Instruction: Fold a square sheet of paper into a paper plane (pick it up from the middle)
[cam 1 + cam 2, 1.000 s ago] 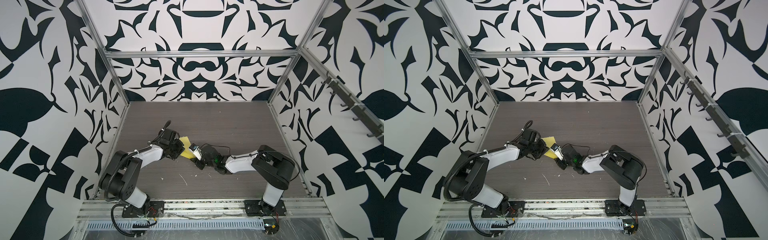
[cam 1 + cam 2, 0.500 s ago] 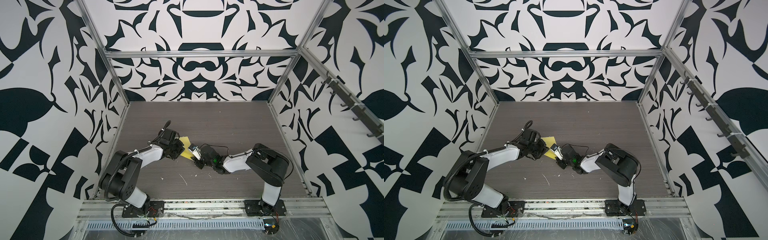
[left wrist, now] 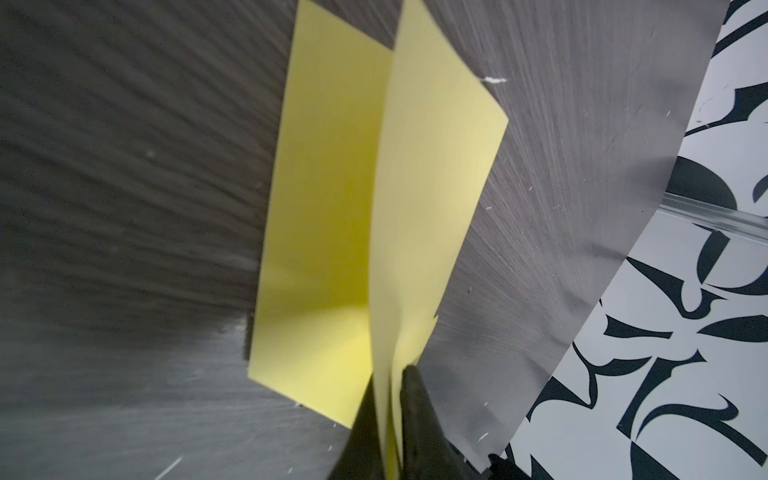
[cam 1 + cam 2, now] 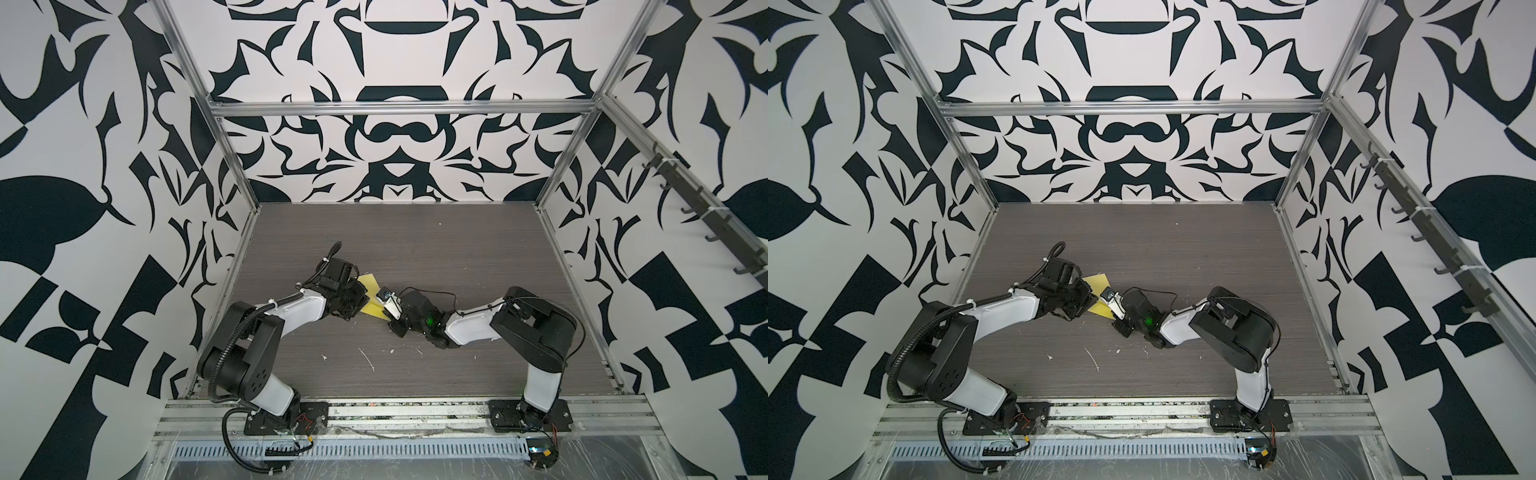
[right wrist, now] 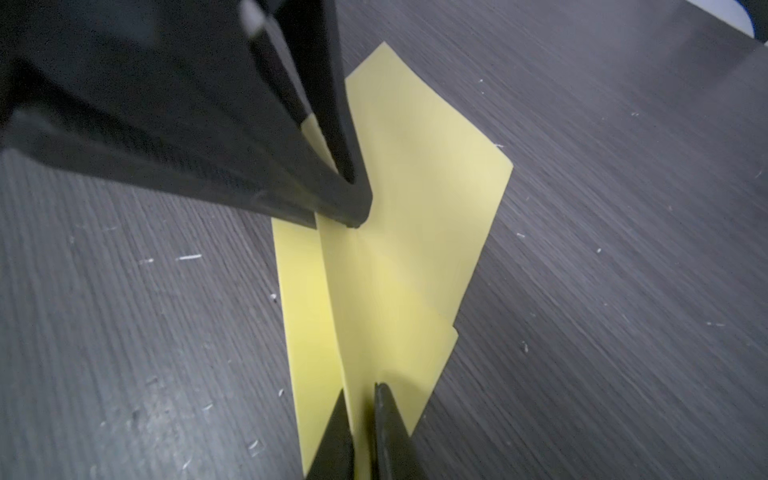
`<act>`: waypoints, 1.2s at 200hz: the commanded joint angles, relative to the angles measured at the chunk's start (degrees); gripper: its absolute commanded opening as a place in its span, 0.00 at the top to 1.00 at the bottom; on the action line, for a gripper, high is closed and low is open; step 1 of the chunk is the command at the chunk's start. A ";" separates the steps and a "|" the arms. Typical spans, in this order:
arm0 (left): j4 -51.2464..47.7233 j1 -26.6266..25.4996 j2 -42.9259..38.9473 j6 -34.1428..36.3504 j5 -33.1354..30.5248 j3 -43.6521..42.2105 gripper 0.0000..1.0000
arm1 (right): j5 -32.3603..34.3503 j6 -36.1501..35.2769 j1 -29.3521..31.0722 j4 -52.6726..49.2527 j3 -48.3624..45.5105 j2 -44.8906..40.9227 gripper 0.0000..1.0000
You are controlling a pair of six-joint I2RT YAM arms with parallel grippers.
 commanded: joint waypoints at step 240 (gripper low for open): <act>1.81 4.14 -9.67 2.30 1.43 -6.55 0.56 | -12.90 11.53 -3.10 -2.17 4.26 2.79 0.80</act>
